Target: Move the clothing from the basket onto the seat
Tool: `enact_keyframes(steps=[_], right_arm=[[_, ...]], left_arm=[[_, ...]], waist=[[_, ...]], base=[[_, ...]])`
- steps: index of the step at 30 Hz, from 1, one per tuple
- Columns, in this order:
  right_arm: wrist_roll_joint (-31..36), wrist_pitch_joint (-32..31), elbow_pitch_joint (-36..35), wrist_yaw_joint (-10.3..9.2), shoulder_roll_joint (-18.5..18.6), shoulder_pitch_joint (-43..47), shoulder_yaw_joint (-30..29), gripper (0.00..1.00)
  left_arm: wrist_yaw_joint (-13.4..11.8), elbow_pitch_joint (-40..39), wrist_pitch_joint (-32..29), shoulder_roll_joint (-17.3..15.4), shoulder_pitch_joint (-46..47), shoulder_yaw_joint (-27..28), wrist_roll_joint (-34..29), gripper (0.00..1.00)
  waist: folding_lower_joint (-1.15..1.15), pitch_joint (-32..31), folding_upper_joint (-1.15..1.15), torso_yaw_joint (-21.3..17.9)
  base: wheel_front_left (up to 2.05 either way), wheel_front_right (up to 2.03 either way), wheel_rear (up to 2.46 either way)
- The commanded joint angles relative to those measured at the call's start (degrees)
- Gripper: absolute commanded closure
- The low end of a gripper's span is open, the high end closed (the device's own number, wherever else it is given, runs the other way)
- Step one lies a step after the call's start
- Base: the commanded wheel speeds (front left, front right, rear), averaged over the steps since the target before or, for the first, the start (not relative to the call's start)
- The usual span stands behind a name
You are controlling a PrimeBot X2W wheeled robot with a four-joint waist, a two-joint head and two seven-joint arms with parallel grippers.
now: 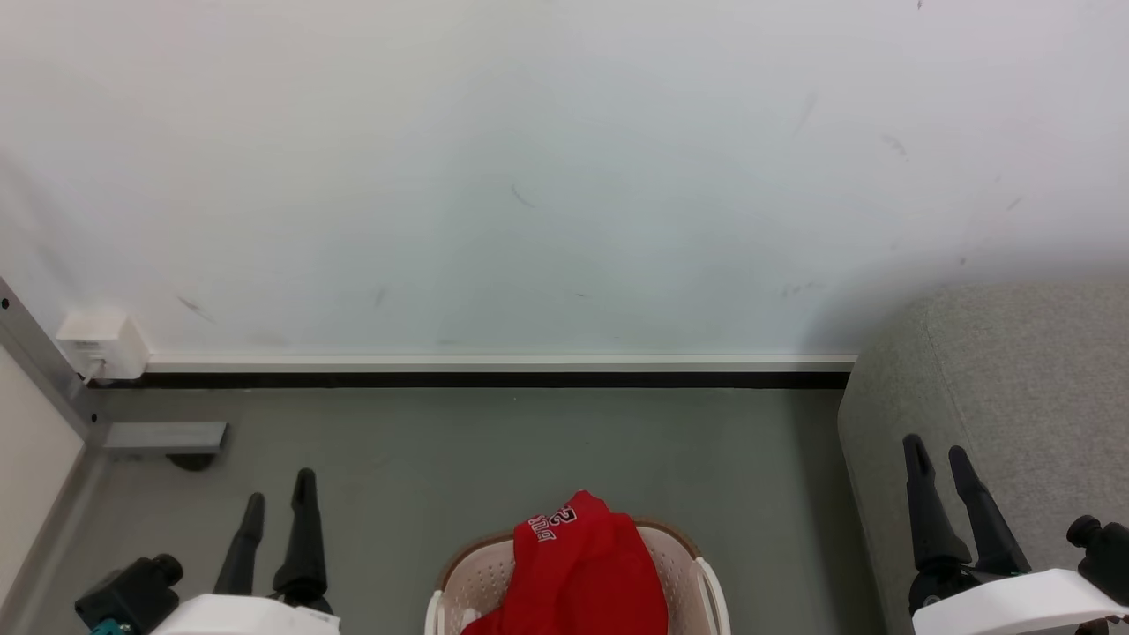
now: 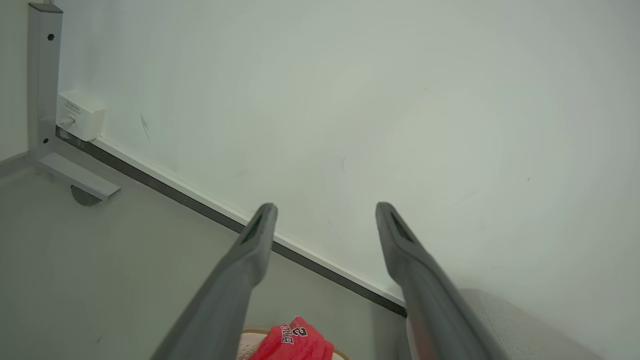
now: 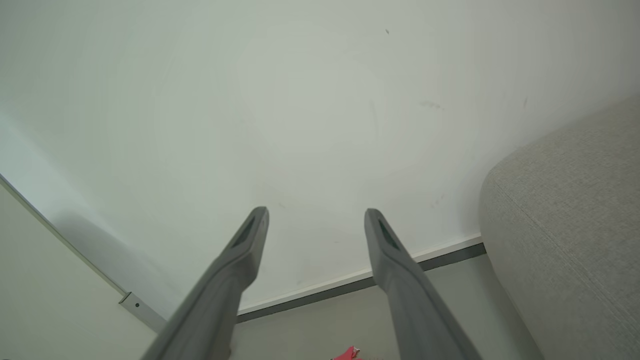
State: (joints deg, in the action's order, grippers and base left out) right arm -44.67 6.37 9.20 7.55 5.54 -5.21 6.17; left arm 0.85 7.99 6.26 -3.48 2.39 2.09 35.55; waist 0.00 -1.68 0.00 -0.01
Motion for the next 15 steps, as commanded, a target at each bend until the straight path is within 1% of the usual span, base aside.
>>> enact_keyframes(steps=[1,9,15], right_arm=[[1.9,0.6,-0.6,-0.06,0.3,-0.3,0.3,0.00],[7.1,1.9,-0.1,-0.06,0.4,-0.2,1.1,0.00],[10.9,2.8,0.9,-0.07,0.1,0.0,0.6,0.00]], left_arm=[[-0.3,-0.3,0.8,-0.7,0.0,-0.2,-2.0,0.00],[-1.2,-0.8,2.1,-1.1,-0.3,-1.0,-6.7,0.00],[-1.8,-1.4,3.0,-1.3,-0.6,-1.4,-10.1,0.00]], waist=[[0.00,-0.1,0.00,0.0],[0.00,-0.3,0.00,0.1],[0.00,-0.4,0.00,0.1]], base=[[0.00,0.00,0.00],[0.00,0.00,0.00],[0.00,0.00,0.00]])
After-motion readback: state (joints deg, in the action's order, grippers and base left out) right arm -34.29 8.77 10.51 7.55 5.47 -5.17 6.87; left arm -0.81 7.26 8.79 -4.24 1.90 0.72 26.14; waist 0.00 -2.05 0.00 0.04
